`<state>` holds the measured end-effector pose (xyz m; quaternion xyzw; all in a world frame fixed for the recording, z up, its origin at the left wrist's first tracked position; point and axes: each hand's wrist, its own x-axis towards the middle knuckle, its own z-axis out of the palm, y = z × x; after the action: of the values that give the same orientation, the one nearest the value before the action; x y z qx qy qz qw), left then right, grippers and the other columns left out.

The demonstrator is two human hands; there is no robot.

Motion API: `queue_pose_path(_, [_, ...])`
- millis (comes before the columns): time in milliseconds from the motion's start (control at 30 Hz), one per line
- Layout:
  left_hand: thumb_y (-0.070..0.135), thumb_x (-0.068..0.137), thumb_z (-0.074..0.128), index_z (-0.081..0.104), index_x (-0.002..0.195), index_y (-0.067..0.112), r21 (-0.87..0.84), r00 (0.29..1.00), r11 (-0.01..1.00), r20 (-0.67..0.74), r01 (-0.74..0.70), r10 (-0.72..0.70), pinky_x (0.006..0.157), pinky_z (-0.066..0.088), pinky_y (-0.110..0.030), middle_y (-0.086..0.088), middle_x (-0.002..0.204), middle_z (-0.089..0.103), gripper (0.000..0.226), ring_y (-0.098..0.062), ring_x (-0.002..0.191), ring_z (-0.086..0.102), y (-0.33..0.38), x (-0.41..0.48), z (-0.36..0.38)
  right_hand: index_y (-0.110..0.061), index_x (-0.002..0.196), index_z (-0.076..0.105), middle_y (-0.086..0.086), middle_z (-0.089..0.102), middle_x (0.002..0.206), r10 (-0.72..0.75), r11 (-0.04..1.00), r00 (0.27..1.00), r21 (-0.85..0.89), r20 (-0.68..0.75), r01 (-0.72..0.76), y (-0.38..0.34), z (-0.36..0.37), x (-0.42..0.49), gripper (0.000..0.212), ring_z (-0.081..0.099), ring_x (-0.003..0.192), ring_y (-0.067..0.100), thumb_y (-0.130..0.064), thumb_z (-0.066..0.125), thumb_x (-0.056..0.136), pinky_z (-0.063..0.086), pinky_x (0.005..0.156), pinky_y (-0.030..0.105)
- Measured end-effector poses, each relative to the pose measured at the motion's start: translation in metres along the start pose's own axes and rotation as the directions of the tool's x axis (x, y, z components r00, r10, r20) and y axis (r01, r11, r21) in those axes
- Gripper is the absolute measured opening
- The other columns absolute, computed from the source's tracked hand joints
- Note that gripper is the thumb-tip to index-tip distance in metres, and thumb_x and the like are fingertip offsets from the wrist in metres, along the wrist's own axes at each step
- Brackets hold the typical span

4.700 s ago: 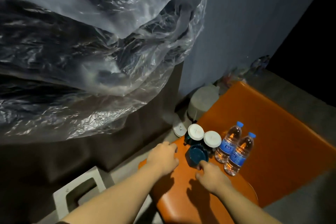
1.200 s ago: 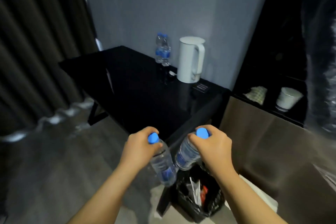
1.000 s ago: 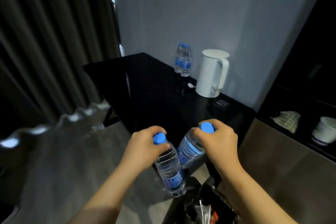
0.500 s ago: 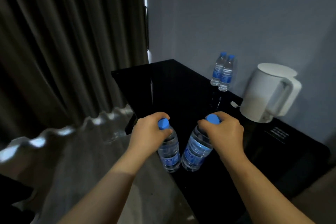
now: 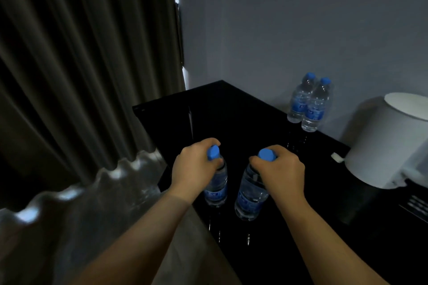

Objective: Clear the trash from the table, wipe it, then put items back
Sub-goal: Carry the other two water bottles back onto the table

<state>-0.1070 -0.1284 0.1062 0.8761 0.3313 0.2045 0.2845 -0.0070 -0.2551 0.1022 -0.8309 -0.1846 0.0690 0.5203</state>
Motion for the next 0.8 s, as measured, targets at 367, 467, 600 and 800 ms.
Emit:
queue_pose_path(367, [0.028,0.086,0.067,0.058,0.126,0.029,0.035,0.996,0.999,0.085,0.005,-0.008,0.091,0.05,-0.033,0.002,0.121,0.063,0.041,-0.018,0.111,0.059,-0.004,0.105,0.019,-0.018,0.079,0.06,-0.007,0.057,0.07,-0.025,0.996,0.999,-0.086,0.022,0.027,0.0,0.043,0.105,0.013,0.057,0.072,0.016,-0.022,0.071,0.076,0.048,0.064,0.028])
queue_pose_path(467, [0.029,0.086,0.067,0.057,0.125,0.029,0.065,0.994,0.998,0.109,-0.011,0.004,0.093,0.048,-0.031,0.003,0.122,0.063,0.041,-0.017,0.113,0.057,-0.005,0.118,0.022,-0.018,0.082,0.059,-0.006,0.058,0.073,-0.018,0.995,1.0,-0.1,0.021,0.02,0.004,0.051,0.114,0.014,0.059,0.075,0.017,-0.023,0.071,0.076,0.05,0.066,0.03])
queue_pose_path(600, [0.015,0.083,0.068,0.06,0.113,0.024,-0.146,0.991,0.989,0.134,0.018,0.002,0.082,0.043,-0.02,0.0,0.112,0.062,0.033,-0.014,0.102,0.059,-0.013,0.121,0.031,-0.015,0.085,0.057,0.002,0.058,0.084,-0.056,0.975,0.998,-0.215,0.035,0.062,0.006,0.06,0.117,0.02,0.057,0.08,0.021,-0.029,0.068,0.077,0.048,0.067,0.033])
queue_pose_path(800, [0.004,0.082,0.069,0.056,0.097,0.022,-0.437,0.968,0.879,0.234,0.19,-0.093,0.083,0.046,-0.025,0.003,0.096,0.059,0.027,-0.015,0.095,0.058,-0.019,0.13,0.039,-0.021,0.08,0.046,0.011,0.053,0.097,0.001,1.0,0.999,-0.031,0.034,0.0,0.014,0.074,0.122,0.022,0.051,0.087,0.023,-0.022,0.067,0.075,0.045,0.073,0.037])
